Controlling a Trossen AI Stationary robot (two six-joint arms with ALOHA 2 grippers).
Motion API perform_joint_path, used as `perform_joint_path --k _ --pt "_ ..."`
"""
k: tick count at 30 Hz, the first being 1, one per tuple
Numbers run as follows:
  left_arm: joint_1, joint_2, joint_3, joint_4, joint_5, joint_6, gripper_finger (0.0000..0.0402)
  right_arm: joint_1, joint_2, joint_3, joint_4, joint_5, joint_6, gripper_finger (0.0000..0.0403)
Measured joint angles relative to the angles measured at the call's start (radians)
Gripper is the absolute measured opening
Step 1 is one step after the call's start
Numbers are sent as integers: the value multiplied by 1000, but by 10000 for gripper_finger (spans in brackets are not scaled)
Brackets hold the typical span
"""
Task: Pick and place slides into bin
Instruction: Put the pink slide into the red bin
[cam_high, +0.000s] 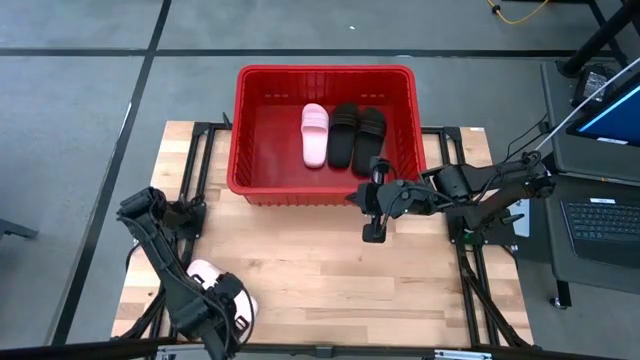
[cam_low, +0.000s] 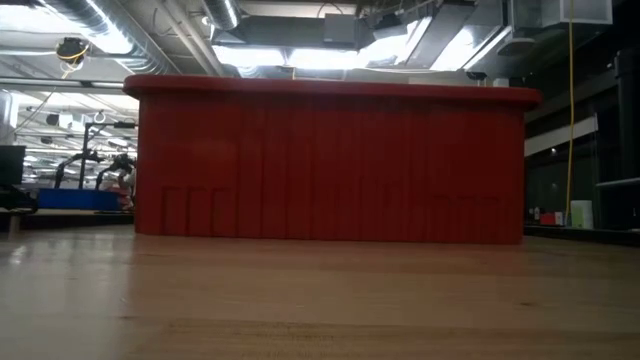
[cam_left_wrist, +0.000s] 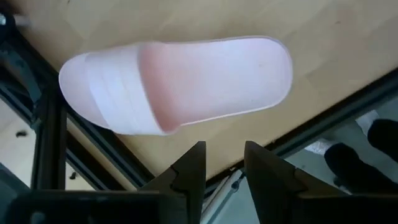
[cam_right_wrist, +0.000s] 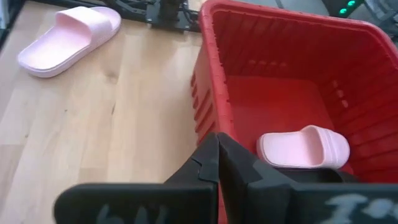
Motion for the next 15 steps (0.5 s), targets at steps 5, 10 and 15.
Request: perform_joint_path --k 5,10,15 --pt "-15 20 0 -12 0 -74 136 6 0 0 1 -11 -1 6" --pt "-33 28 0 -52 0 -123 164 13 0 0 2 -11 -1 6" --pt "-35 42 0 -134 0 -206 168 21 0 0 2 -11 7 6"
